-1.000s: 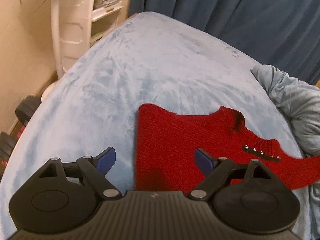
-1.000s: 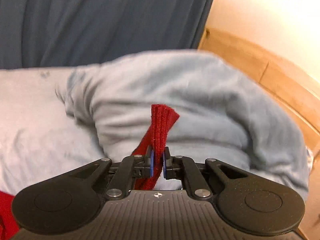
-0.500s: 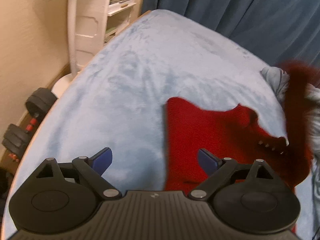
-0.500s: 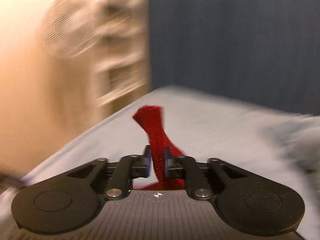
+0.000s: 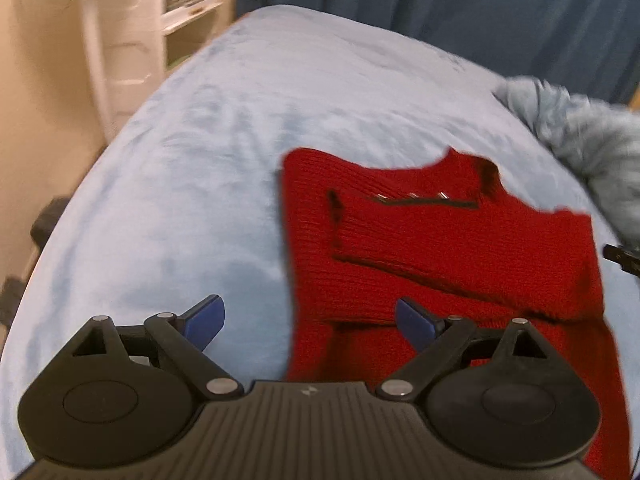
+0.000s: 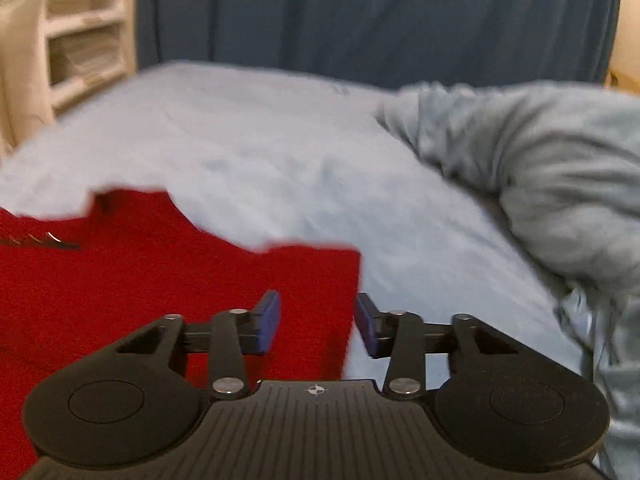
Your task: Fold small clothes
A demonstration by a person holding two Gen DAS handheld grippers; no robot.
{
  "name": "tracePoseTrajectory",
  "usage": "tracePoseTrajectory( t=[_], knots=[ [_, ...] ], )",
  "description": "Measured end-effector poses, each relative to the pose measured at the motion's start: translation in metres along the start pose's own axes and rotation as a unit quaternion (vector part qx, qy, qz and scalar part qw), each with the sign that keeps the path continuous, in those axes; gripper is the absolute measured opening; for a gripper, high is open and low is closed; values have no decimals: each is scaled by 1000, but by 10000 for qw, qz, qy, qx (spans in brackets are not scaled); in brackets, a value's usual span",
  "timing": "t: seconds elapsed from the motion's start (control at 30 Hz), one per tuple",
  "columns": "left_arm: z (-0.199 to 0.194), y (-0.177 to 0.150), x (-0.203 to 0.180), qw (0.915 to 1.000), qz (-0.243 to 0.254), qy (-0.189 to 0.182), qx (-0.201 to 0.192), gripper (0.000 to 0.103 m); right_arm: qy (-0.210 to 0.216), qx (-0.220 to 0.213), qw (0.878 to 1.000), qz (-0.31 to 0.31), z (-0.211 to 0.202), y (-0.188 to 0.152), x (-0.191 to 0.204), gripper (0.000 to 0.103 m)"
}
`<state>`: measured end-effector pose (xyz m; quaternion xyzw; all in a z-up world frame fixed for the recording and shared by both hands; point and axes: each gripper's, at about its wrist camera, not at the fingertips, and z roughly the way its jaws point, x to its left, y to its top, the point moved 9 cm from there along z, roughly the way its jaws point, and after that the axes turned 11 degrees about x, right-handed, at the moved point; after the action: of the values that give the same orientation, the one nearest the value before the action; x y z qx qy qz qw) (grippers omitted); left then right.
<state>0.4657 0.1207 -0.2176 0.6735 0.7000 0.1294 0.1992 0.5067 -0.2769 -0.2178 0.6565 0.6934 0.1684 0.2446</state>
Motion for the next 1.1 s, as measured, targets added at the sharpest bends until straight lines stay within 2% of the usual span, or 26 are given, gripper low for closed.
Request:
tracePoseTrajectory(
  t=[0.07, 0.13, 0.17, 0.23, 0.3, 0.33, 0.4, 0.47, 0.57, 0.7, 0.8, 0.87, 1.1],
  knots=[
    [7, -2, -17, 9997, 240, 74, 39, 95, -89, 286, 9992, -255, 32, -9, 9, 33],
    [13, -7, -30, 9991, 392, 81, 120, 95, -260, 301, 9977, -541, 45, -10, 13, 33],
    [15, -10, -34, 9989, 438, 89, 167, 95, -301, 249, 9978, -530, 45, -9, 14, 34],
    [16, -17, -41, 9985, 487, 81, 231, 95, -150, 274, 9995, -111, 32, -9, 9, 34],
    [14, -26, -46, 9980, 518, 192, 304, 95, 218, 197, 9991, 290, -6, -16, 10, 40],
    [12, -32, -48, 9975, 510, 328, 354, 95, 397, 56, 9985, 365, -27, -22, 11, 42],
    [7, -48, -51, 9951, 496, 716, 476, 95, 711, -241, 9968, 282, -75, -42, 26, 52],
    [-3, -67, -57, 9919, 563, 988, 562, 95, 828, -320, 9960, 132, -111, -67, 40, 54],
    [-25, -95, -67, 9894, 646, 1159, 582, 95, 881, -189, 9959, -64, -157, -115, 65, 56],
    [-64, -132, -83, 9904, 670, 1037, 623, 95, 869, 78, 9960, -167, -202, -165, 86, 56],
    [-94, -156, -93, 9914, 707, 927, 602, 96, 856, 62, 9959, -281, -234, -187, 94, 56],
    [-114, -167, -96, 9919, 719, 928, 489, 103, 808, 32, 9962, -337, -251, -198, 97, 56],
    [-166, -197, -101, 9922, 810, 920, 232, 103, 719, -131, 9968, -320, -296, -224, 95, 56]
  ],
)
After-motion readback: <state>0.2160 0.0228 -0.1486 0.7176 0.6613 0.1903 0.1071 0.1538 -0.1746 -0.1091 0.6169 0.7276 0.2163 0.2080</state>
